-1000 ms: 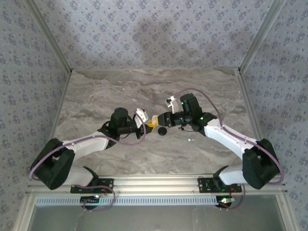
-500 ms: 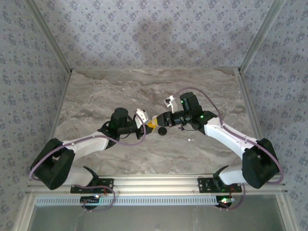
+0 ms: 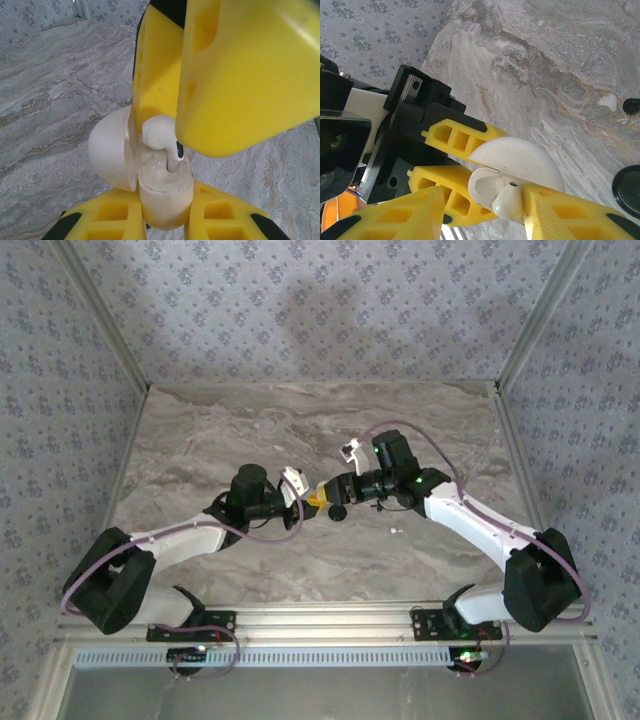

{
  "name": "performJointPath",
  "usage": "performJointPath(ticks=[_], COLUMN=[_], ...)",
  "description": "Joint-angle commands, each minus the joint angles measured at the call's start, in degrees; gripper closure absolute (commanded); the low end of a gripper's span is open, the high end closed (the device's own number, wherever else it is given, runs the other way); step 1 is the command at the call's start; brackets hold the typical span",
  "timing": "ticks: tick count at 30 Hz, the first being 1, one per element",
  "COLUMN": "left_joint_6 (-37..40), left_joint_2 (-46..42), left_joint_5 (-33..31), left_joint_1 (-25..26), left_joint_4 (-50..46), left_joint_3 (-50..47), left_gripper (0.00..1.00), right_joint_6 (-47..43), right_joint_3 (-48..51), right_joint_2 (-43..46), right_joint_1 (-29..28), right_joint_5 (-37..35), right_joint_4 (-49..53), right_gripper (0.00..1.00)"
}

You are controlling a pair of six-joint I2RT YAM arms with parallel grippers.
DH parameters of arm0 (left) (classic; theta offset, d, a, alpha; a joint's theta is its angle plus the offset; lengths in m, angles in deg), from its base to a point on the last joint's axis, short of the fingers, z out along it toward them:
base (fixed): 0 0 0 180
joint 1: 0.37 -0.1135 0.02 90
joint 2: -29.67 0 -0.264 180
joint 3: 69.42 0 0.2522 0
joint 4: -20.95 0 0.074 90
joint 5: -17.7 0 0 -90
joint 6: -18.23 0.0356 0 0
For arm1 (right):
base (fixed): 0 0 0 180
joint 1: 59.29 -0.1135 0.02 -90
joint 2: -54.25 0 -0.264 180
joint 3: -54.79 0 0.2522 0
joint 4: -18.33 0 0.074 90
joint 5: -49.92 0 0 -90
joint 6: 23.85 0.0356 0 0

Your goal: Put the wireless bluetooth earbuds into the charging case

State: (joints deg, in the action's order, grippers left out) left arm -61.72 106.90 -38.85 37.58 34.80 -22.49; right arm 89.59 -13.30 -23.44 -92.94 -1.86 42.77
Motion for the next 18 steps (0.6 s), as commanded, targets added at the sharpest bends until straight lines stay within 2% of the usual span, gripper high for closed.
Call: performJointPath(ticks=[1,7,11,18], left_joint_6=[1.12,1.14,0.53,-2.21], left_joint_2=[-2.0,-2.09,-1.67,0.7], left_joint_5=[1.97,1.97,2.13,3.01], left_joint_1=[0.32,0.35,0.32,0.5], left_joint_4=[2.47,2.4,3.87,10.12], left_joint_3=[0.69,0.58,0.19,-0.38], left_gripper=[0.95,0.95,0.95,0.95], right_joint_6=[-2.02,-3.32,-3.47,-3.73], right_joint_3=[-2.57,-4.51,-5.07,-6.29], right_joint_2=[-0.78,-1.84,-0.85,0.68], right_joint_1=[-1.19,-2.12,-1.86,-1.39], right_joint_5=[0.1,-0.44,-5.26,-8.67], right_joint_4=[2.21,4.06,7.32,11.34], right_gripper=[0.53,0.53,0.49,0.47])
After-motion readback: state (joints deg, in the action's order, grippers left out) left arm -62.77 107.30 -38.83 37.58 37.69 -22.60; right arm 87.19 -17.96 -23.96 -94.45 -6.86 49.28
